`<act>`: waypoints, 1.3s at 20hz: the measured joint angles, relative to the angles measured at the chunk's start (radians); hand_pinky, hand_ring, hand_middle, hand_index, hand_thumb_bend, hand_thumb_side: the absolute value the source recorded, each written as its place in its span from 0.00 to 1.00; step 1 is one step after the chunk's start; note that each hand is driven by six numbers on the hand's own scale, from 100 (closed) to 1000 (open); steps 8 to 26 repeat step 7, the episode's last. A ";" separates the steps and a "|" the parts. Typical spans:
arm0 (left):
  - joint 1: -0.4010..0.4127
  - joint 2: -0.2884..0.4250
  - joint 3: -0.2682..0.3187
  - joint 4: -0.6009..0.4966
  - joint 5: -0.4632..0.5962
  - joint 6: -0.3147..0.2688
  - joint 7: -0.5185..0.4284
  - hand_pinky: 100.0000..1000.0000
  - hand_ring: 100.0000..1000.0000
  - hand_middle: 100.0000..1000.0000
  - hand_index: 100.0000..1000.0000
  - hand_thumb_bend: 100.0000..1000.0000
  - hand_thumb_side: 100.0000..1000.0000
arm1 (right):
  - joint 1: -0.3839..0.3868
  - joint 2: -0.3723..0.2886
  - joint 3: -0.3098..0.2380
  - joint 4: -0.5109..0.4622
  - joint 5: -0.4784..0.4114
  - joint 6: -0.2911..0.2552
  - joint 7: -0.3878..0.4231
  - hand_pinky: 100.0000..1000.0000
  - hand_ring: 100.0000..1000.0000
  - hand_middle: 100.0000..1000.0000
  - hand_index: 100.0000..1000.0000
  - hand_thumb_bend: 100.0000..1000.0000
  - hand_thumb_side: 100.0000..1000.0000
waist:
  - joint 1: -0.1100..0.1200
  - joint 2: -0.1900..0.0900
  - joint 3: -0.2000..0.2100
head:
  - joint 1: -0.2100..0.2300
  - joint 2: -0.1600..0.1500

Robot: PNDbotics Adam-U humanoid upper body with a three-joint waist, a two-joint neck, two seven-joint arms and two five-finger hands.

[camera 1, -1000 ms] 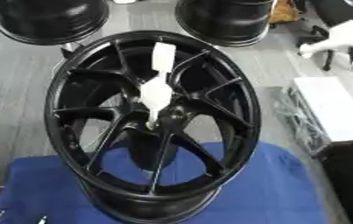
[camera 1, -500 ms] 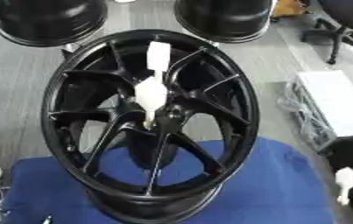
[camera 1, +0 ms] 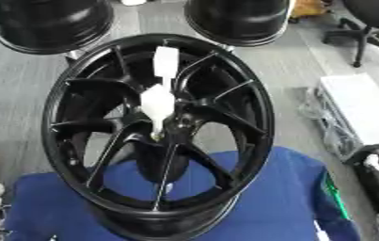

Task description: Pull the pin out of the wheel hub.

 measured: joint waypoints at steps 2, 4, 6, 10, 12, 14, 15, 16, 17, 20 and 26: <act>0.002 -0.001 -0.002 0.000 0.001 -0.001 -0.001 0.65 1.00 0.58 0.73 0.45 0.52 | -0.007 0.022 0.025 -0.067 0.003 -0.018 0.005 0.62 0.57 0.76 0.73 0.00 0.45 | 0.001 0.000 -0.003 | 0.005 0.000; 0.003 -0.005 -0.003 0.000 0.004 -0.003 -0.004 0.65 1.00 0.58 0.73 0.45 0.52 | -0.012 0.038 0.053 -0.122 0.004 -0.032 0.015 0.62 0.56 0.75 0.72 0.00 0.45 | 0.003 0.000 -0.004 | 0.010 0.000; 0.003 -0.008 -0.009 0.000 0.005 -0.004 -0.007 0.65 1.00 0.58 0.73 0.45 0.52 | -0.019 0.051 0.085 -0.162 0.004 -0.043 0.031 0.62 0.56 0.75 0.72 0.00 0.47 | 0.008 -0.001 -0.005 | 0.013 0.000; 0.003 -0.008 -0.010 0.000 0.005 -0.005 -0.008 0.65 1.00 0.58 0.73 0.44 0.52 | -0.022 0.057 0.100 -0.177 0.002 -0.047 0.041 0.61 0.56 0.75 0.72 0.00 0.48 | 0.011 -0.002 -0.005 | 0.015 0.000; 0.003 -0.008 -0.010 0.000 0.005 -0.005 -0.008 0.65 1.00 0.58 0.73 0.44 0.52 | -0.022 0.057 0.100 -0.177 0.002 -0.047 0.041 0.61 0.56 0.75 0.72 0.00 0.48 | 0.011 -0.002 -0.005 | 0.015 0.000; 0.003 -0.008 -0.010 0.000 0.005 -0.005 -0.008 0.65 1.00 0.58 0.73 0.44 0.52 | -0.022 0.057 0.100 -0.177 0.002 -0.047 0.041 0.61 0.56 0.75 0.72 0.00 0.48 | 0.011 -0.002 -0.005 | 0.015 0.000; 0.003 -0.008 -0.010 0.000 0.005 -0.005 -0.008 0.65 1.00 0.58 0.73 0.44 0.52 | -0.022 0.057 0.100 -0.177 0.002 -0.047 0.041 0.61 0.56 0.75 0.72 0.00 0.48 | 0.011 -0.002 -0.005 | 0.015 0.000; 0.003 -0.008 -0.010 0.000 0.005 -0.005 -0.008 0.65 1.00 0.58 0.73 0.44 0.52 | -0.022 0.057 0.100 -0.177 0.002 -0.047 0.041 0.61 0.56 0.75 0.72 0.00 0.48 | 0.011 -0.002 -0.005 | 0.015 0.000; 0.003 -0.008 -0.010 0.000 0.005 -0.005 -0.008 0.65 1.00 0.58 0.73 0.44 0.52 | -0.022 0.057 0.100 -0.177 0.002 -0.047 0.041 0.61 0.56 0.75 0.72 0.00 0.48 | 0.011 -0.002 -0.005 | 0.015 0.000; 0.003 -0.008 -0.010 0.000 0.005 -0.005 -0.008 0.65 1.00 0.58 0.73 0.44 0.52 | -0.022 0.057 0.100 -0.177 0.002 -0.047 0.041 0.61 0.56 0.75 0.72 0.00 0.48 | 0.011 -0.002 -0.005 | 0.015 0.000; 0.003 -0.008 -0.010 0.000 0.005 -0.005 -0.008 0.65 1.00 0.58 0.73 0.44 0.52 | -0.022 0.057 0.100 -0.177 0.002 -0.047 0.041 0.61 0.56 0.75 0.72 0.00 0.48 | 0.011 -0.002 -0.005 | 0.015 0.000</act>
